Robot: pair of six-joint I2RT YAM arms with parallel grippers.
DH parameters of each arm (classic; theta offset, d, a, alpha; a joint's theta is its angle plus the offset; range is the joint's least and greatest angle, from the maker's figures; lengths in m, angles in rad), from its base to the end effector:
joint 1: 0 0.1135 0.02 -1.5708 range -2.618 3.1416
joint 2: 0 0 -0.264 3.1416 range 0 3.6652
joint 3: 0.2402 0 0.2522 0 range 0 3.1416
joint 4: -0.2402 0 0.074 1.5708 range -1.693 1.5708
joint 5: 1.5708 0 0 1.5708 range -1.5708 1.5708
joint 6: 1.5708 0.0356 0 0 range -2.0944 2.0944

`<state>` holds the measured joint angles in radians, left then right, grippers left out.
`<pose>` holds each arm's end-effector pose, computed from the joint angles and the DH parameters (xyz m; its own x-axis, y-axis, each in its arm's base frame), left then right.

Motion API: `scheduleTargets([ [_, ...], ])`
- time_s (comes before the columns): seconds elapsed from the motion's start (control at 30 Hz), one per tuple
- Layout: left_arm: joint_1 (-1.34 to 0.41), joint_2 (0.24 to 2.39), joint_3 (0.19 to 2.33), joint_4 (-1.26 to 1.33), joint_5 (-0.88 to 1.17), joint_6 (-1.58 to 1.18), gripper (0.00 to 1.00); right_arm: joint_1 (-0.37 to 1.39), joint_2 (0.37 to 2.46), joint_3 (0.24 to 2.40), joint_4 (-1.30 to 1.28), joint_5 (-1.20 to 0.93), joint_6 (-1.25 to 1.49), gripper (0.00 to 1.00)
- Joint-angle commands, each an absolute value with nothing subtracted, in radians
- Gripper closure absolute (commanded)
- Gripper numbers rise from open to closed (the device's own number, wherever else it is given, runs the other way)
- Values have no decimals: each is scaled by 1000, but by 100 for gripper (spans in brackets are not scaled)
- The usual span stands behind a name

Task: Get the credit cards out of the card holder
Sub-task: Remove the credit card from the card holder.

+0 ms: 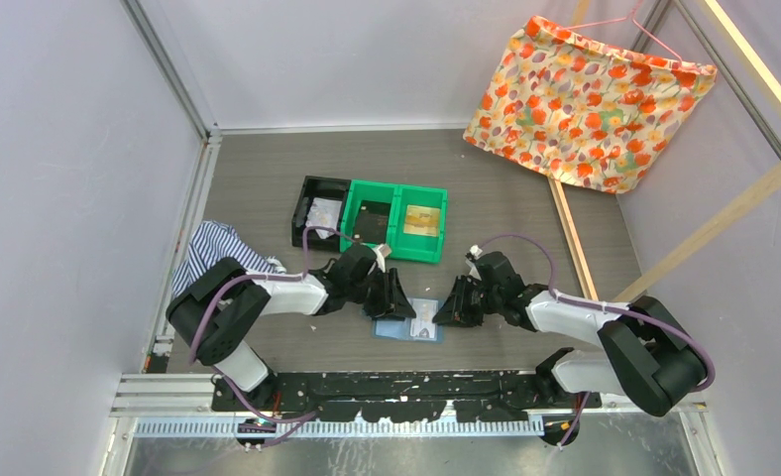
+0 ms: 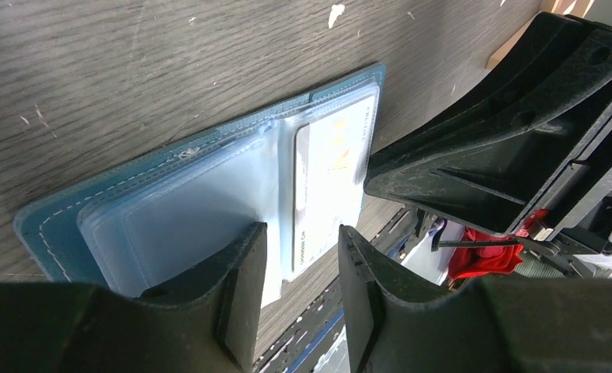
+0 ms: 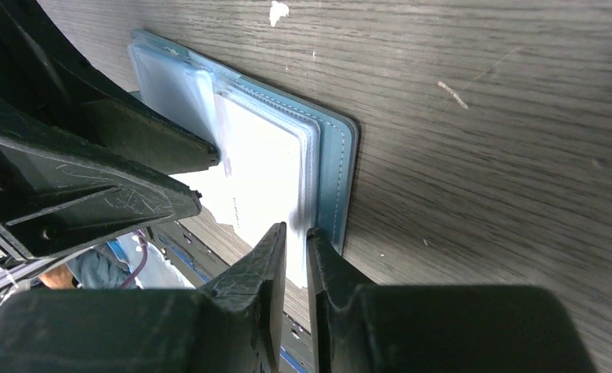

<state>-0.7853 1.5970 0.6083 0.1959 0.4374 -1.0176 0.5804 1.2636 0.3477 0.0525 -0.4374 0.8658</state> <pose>0.1918 -0.2131 0.1301 -0.9885 -0.1016 -0.1120 0.0184 0.6547 -0.7557 0.1640 0.1256 0.1266 -0.9655 0.1919 -0.1759 0.0130 0.7105 0.7036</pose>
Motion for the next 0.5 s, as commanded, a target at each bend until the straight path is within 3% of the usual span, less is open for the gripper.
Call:
scheduleTargets([
  [0.0, -788, 1614, 577, 222, 407, -1014, 59, 581, 1264, 357, 93, -456, 849, 80],
  [0.47, -788, 1643, 577, 246, 409, -1022, 64, 591, 1309, 370, 155, -488, 866, 88],
])
